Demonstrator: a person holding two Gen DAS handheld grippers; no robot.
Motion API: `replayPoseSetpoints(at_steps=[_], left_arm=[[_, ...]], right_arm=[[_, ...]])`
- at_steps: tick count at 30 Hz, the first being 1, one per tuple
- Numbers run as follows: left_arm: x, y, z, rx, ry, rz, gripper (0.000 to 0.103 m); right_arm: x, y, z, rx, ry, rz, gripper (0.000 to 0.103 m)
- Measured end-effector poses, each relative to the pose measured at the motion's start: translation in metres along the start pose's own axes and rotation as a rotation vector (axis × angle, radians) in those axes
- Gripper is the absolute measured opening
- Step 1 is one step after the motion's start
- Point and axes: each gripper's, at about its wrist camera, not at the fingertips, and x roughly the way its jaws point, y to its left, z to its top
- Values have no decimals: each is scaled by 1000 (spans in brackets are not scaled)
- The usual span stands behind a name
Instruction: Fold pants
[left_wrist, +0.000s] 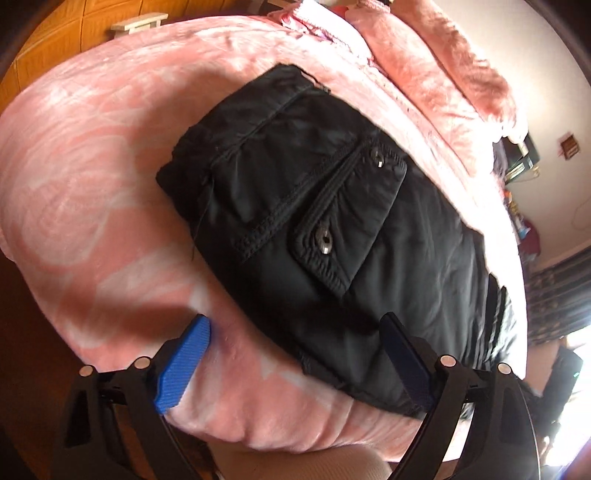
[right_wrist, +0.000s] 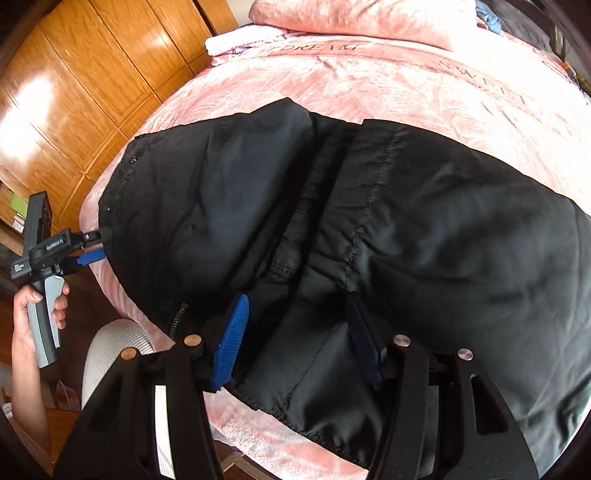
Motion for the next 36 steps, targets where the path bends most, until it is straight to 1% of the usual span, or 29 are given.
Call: replayPoseSetpoints(at_steps=[1, 3, 5, 7, 8, 9, 10, 11, 13, 15, 16, 17, 18, 19, 20, 22, 23, 25, 27, 28, 30, 36], left_arm=[[-1, 4, 3, -22, -10, -29, 93], [3, 13, 11, -67, -15, -63, 92], [8, 23, 16, -110, -11, -92, 92], [10, 35, 23, -150, -21, -136, 92], [10, 41, 26, -174, -34, -168, 92], [12, 44, 27, -204, -50, -206, 90], [12, 48, 29, -223, -57, -236, 84], [15, 48, 30, -235, -62, -258, 83], [20, 45, 33, -253, -75, -299, 72], [26, 44, 33, -260, -80, -340, 68], [31, 45, 32, -265, -77, -346, 62], [37, 46, 32, -269, -71, -332, 57], [42, 45, 34, -272, -74, -328, 50], [42, 45, 33, -281, -82, -330, 45], [41, 44, 33, -285, -90, -335, 42], [35, 42, 30, -297, -115, -359, 24], [32, 41, 29, -306, -131, -375, 22], [22, 31, 27, -285, -171, -363, 17], [10, 17, 27, -239, -225, -350, 16], [5, 12, 27, -224, -246, -360, 16], [-5, -1, 28, -195, -274, -373, 16], [-32, -51, 29, -24, -335, -340, 16]], right_arm=[[1, 1, -1, -10, -1, -4, 62], [2, 2, -2, -24, -3, -13, 62], [2, 0, -3, -12, -5, -3, 62], [3, -2, -3, -3, -6, 8, 62], [3, -3, -3, 2, -6, 13, 62], [3, -4, -3, 5, -6, 16, 62], [3, -4, -3, 4, -6, 17, 62], [4, -4, -2, 4, -6, 17, 62], [3, -5, -3, 5, -6, 18, 62], [3, -5, -2, 3, -5, 17, 62], [3, -5, -2, 3, -4, 17, 62], [3, -5, -2, 3, -4, 17, 62], [3, -6, -2, 4, -4, 18, 63], [3, -6, -2, 5, -5, 18, 63], [3, -6, -2, 4, -5, 18, 63], [3, -6, -3, 2, -9, 22, 64], [3, -7, -4, 3, -10, 25, 64], [3, -8, -4, 5, -11, 32, 64], [3, -10, -4, 10, -11, 38, 64], [3, -11, -4, 13, -11, 42, 64], [2, -12, -4, 14, -11, 47, 65], [-1, -15, -3, 15, -11, 57, 65]])
